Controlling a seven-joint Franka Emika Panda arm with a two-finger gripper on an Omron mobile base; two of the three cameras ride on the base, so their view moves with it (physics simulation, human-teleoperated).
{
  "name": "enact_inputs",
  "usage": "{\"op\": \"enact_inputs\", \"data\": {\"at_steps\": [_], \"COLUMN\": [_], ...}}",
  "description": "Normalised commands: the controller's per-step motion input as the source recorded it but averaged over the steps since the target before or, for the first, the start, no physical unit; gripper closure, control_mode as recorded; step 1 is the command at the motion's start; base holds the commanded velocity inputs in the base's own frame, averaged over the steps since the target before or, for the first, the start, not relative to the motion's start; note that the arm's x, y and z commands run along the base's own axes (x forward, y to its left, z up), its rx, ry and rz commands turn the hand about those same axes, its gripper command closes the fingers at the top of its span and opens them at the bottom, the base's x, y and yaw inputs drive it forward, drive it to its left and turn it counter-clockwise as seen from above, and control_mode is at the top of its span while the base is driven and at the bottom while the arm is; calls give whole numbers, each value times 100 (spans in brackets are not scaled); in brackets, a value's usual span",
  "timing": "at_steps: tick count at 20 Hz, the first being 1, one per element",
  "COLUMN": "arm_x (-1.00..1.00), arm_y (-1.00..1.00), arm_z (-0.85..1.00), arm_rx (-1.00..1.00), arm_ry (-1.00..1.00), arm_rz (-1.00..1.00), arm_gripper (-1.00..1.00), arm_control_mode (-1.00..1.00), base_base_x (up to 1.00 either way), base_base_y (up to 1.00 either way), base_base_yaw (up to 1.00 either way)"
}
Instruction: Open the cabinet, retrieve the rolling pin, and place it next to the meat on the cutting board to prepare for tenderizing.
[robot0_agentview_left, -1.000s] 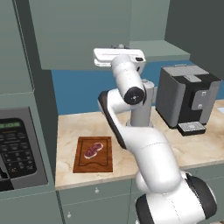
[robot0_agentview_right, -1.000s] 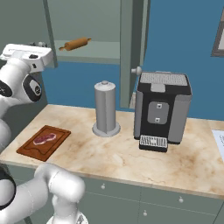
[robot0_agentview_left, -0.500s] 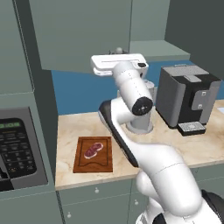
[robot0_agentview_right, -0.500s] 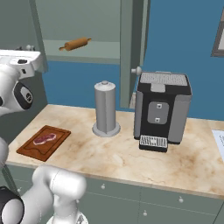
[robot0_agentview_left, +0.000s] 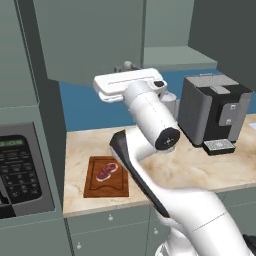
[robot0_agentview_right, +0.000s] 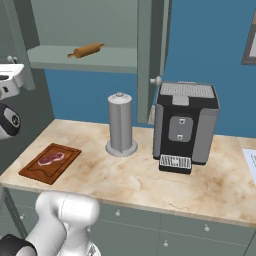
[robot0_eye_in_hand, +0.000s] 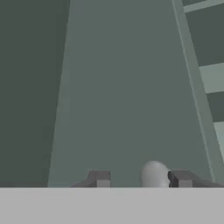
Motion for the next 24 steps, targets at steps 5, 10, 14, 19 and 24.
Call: {"op": "enact_inputs", "data": {"at_steps": [5, 10, 14, 19, 24], "arm_x": [-20, -25, -66, -59, -34], "arm_y": [59, 5, 0, -38, -67], "arm_z": [-13, -2, -10, -6, -2], "arm_rx": [-2, 1, 7, 8, 10], "arm_ry": [2, 0, -2, 0, 0], "arm_rz": [10, 5, 4, 0, -2], "arm_gripper": [-100, -100, -100, -100, -100], "arm_control_mode": [-100, -100, -100, -100, -100], "base_base_x": [0, 0, 0, 0, 0], "base_base_y": [0, 0, 0, 0, 0], "base_base_yaw": [0, 0, 0, 0, 0]}}
